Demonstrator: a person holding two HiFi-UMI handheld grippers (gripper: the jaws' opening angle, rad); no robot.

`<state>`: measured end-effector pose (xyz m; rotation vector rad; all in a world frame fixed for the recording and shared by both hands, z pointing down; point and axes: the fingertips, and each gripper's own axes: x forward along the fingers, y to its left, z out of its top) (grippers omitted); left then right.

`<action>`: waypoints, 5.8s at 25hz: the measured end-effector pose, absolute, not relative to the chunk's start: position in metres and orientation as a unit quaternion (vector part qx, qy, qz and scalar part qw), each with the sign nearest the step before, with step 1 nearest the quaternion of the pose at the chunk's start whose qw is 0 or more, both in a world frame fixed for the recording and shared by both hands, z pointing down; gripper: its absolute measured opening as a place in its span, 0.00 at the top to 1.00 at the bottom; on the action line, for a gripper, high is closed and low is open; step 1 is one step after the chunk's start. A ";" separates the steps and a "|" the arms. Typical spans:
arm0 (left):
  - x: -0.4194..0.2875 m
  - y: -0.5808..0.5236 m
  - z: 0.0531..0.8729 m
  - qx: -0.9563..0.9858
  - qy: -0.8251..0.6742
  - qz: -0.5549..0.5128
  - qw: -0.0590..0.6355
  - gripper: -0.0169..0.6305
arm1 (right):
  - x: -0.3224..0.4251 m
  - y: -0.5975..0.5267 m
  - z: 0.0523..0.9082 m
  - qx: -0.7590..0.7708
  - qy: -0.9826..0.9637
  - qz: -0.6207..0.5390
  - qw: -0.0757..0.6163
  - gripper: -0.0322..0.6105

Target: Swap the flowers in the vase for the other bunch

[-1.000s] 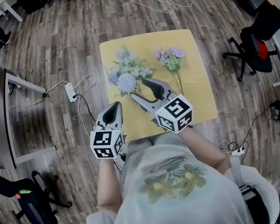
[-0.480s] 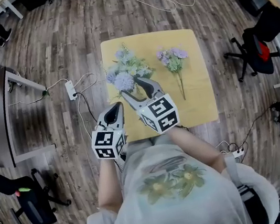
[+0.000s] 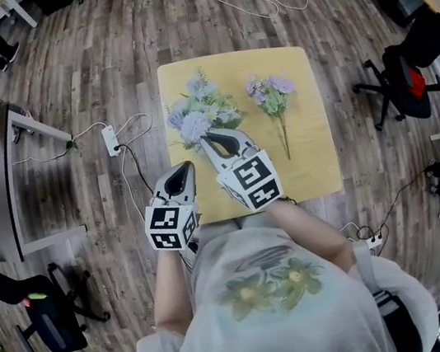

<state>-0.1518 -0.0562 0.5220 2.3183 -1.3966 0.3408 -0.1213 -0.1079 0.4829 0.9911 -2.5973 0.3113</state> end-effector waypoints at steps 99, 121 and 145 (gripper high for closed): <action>-0.065 -0.081 0.527 0.779 -0.560 0.140 0.246 0.95 | 0.006 -0.184 0.612 0.185 -0.934 0.142 0.270 0.87; -0.041 -0.105 0.539 0.796 -0.528 0.141 0.262 0.95 | 0.061 -0.215 0.635 0.294 -0.895 0.217 0.255 0.87; 0.033 -0.147 0.544 0.842 -0.448 0.161 0.255 0.95 | 0.185 -0.286 0.657 0.451 -0.805 0.301 0.242 0.61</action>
